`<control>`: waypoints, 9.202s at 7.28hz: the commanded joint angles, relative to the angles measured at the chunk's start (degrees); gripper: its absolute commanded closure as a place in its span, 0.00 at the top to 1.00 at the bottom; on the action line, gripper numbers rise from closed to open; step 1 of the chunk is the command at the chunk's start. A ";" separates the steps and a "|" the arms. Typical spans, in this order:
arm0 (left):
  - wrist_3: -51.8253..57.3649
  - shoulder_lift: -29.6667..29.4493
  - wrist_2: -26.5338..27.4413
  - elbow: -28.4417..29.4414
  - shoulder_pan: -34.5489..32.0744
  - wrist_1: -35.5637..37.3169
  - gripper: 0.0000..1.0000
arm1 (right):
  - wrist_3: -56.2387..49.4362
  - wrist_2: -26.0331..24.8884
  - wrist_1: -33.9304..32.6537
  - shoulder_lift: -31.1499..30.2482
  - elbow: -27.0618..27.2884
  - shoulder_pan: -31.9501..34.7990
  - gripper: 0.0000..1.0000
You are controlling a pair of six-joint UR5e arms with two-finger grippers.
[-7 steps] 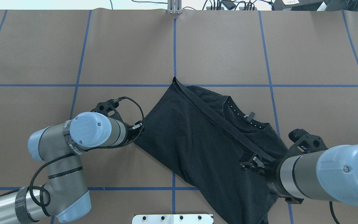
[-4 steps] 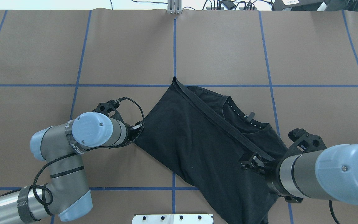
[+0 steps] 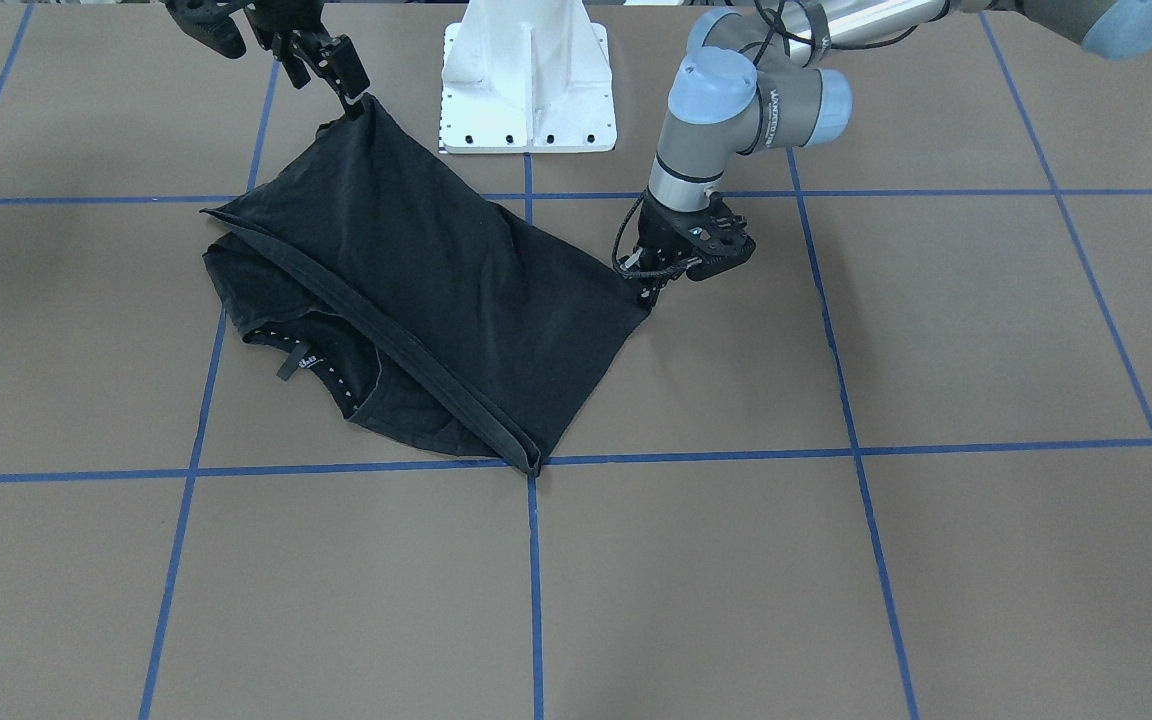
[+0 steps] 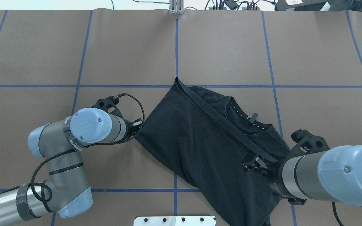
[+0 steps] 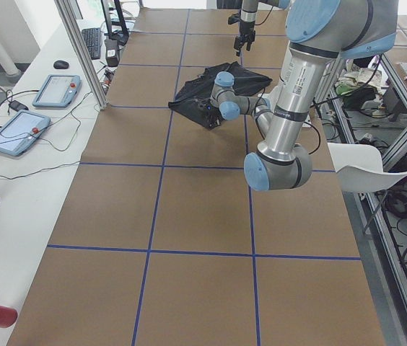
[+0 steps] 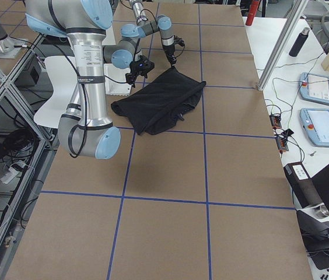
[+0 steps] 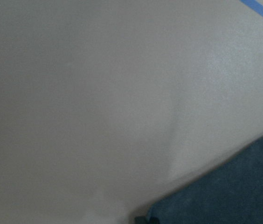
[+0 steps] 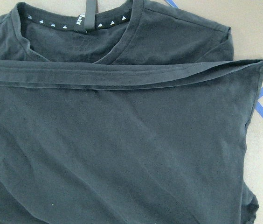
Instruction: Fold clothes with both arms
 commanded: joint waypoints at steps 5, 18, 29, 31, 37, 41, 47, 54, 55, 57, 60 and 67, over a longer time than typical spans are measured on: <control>32.66 -3.22 -0.76 10.42 -19.09 -5.44 0.00 | -0.09 -0.43 0.09 0.04 -0.11 2.34 1.00; 36.92 -0.18 -7.26 17.00 -26.95 -28.08 1.00 | -32.78 -8.70 0.70 27.61 -31.72 2.26 0.89; 36.91 0.88 -6.73 17.26 -26.77 -28.08 1.00 | -65.21 -10.90 0.79 35.45 -47.22 0.85 0.59; 36.82 0.88 -6.82 17.34 -26.77 -28.08 1.00 | -65.13 -10.99 0.79 35.46 -47.66 0.76 0.43; 36.82 0.88 -6.82 17.26 -26.77 -28.08 1.00 | -65.30 -10.03 0.88 35.28 -46.44 2.34 0.00; 36.82 0.88 -6.73 16.99 -26.77 -28.08 1.00 | -51.92 -10.54 0.79 25.45 -37.56 -0.19 0.00; 36.82 0.88 -6.82 16.99 -26.77 -28.08 1.00 | -48.59 -9.93 0.62 25.70 -35.09 1.46 1.00; 36.82 0.88 -6.82 16.64 -26.77 -28.08 1.00 | 5.52 -10.90 23.73 16.74 -34.83 1.56 0.93; 36.82 0.88 -6.82 16.64 -26.77 -28.08 1.00 | 6.67 -10.90 23.73 16.74 -35.35 0.77 0.92; 36.82 0.88 -6.82 16.55 -26.77 -28.08 1.00 | 6.68 -10.99 23.56 16.74 -35.36 -0.37 0.95; 36.74 0.88 -6.73 16.55 -26.77 -28.08 1.00 | 6.59 -11.16 23.38 16.21 -36.06 -0.91 0.92; 36.74 0.96 -6.82 15.85 -26.86 -28.08 1.00 | 6.77 -11.34 23.47 16.30 -36.41 -0.64 0.35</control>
